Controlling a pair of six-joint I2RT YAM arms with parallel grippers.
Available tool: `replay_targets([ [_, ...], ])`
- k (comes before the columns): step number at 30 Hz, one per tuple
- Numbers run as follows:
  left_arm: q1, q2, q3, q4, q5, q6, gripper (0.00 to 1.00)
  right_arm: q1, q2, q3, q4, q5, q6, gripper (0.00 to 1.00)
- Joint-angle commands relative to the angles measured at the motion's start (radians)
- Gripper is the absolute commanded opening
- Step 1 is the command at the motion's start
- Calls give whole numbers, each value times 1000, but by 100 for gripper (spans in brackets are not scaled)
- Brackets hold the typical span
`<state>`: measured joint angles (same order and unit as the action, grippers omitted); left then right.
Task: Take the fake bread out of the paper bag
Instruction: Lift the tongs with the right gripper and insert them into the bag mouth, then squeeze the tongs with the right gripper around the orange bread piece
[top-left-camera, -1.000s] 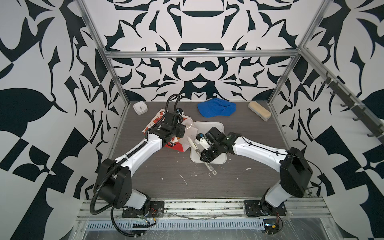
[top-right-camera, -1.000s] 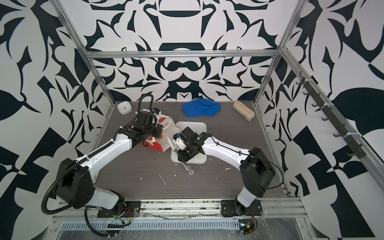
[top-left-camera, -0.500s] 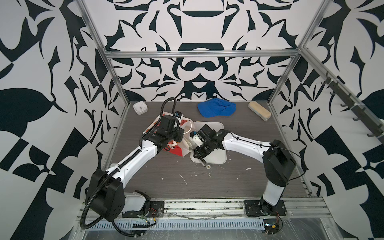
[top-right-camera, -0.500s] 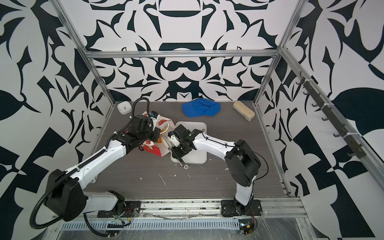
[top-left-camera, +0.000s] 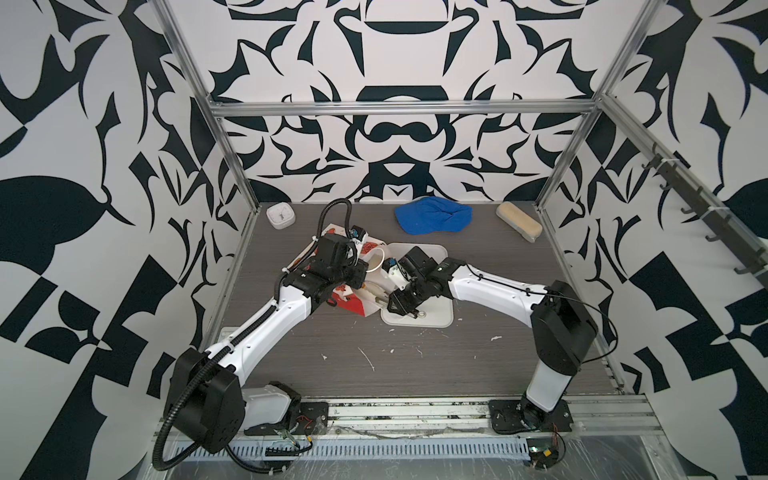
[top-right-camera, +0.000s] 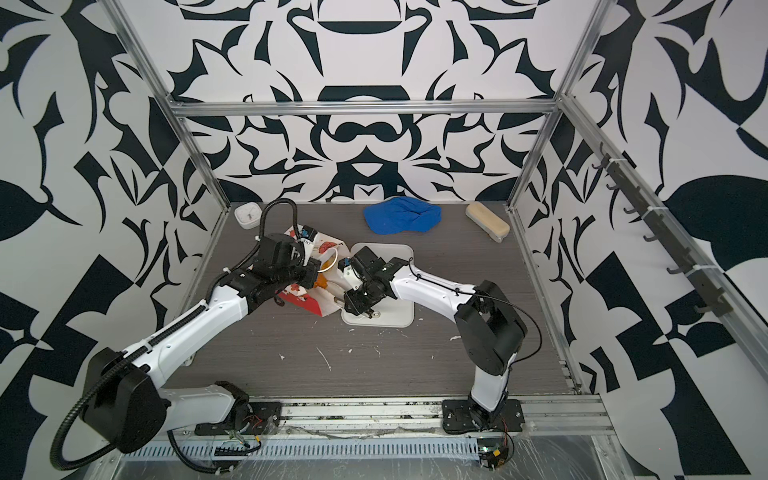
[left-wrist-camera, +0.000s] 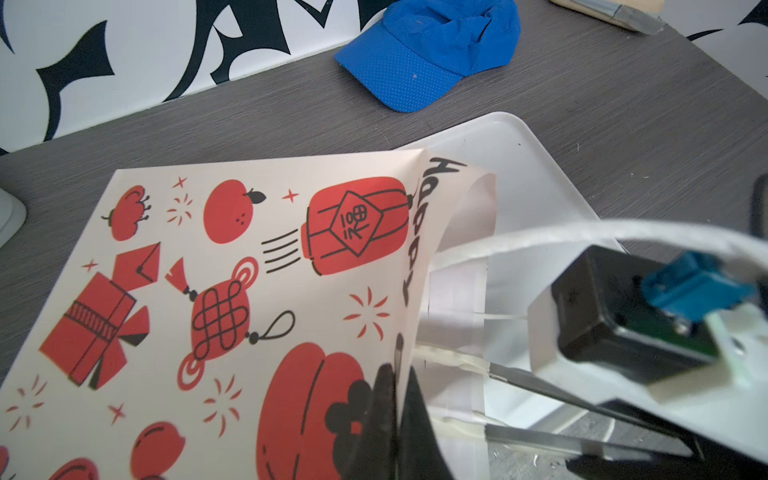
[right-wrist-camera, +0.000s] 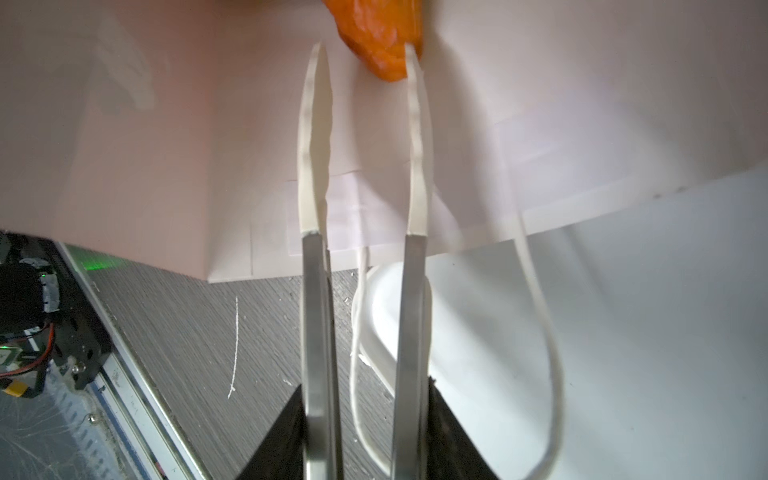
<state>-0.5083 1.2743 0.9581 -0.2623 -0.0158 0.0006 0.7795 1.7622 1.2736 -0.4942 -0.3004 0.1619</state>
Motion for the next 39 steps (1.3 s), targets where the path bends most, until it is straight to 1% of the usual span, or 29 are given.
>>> replay_targets([
  [1,-6,-38,-4,10,48,14,0,-6,-57,-20,63,16,-39,45],
  [5,-5,-43,-2,-4,51,16,0,-6,-91,-61,105,69,-48,45],
  [14,-6,-41,7,-24,63,18,0,-6,-181,-148,235,52,-57,47],
  [18,-6,-35,9,-25,72,18,0,-6,-170,-141,222,37,-82,49],
  [25,-6,-30,8,-23,91,16,0,-6,-149,-145,244,19,-91,50],
  [31,-5,-31,8,-22,100,15,0,-6,-112,-130,233,-51,-111,50],
  [39,-5,-38,7,-21,110,12,0,-6,-77,-128,239,-20,-99,51],
])
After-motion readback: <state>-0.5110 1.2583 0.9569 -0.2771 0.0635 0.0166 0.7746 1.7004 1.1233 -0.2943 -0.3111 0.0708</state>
